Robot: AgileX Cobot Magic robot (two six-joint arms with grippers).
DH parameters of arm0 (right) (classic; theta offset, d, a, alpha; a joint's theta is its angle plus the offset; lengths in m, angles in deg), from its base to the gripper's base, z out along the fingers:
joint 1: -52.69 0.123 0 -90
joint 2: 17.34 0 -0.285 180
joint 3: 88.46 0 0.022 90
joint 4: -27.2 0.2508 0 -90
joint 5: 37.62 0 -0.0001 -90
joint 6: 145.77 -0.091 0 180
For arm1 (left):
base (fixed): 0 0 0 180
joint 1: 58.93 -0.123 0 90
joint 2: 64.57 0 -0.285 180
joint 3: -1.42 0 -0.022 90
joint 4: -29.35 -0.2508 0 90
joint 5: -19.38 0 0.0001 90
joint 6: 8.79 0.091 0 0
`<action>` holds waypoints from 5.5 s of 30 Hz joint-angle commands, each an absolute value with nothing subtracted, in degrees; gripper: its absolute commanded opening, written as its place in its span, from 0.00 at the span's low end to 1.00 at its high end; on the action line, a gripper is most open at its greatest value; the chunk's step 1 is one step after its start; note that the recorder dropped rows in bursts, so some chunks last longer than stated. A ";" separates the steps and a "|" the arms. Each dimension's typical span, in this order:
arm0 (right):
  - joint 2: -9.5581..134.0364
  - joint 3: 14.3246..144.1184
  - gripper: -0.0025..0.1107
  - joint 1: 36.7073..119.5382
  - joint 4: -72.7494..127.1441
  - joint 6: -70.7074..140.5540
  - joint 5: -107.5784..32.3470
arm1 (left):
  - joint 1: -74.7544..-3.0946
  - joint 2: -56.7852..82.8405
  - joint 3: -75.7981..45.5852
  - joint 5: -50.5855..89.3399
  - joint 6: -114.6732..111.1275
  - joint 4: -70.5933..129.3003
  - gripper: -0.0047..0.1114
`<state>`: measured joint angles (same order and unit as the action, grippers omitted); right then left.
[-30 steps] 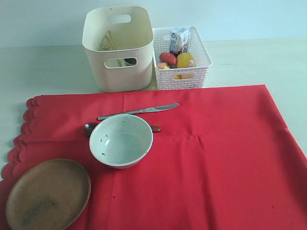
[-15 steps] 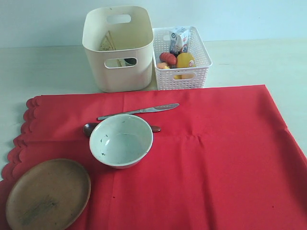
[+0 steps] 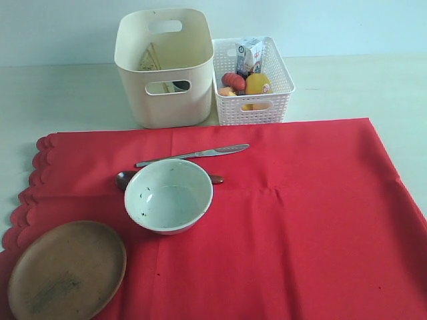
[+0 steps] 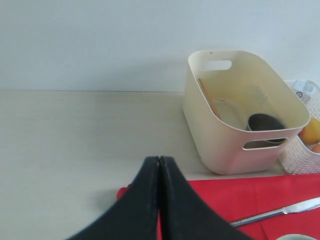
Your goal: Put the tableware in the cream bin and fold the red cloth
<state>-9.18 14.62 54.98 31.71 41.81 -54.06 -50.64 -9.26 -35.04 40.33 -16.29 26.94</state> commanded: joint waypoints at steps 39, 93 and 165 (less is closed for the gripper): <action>-9.56 14.32 0.02 54.66 31.68 41.66 -53.79 | -49.60 37.98 -28.67 65.55 22.61 82.29 0.50; -9.56 14.32 0.02 54.66 31.68 41.66 -53.79 | -53.39 38.18 4.27 64.61 20.37 80.00 0.04; -9.56 14.32 0.02 54.66 31.68 41.66 -53.79 | -51.66 47.94 24.70 89.34 7.46 50.70 0.37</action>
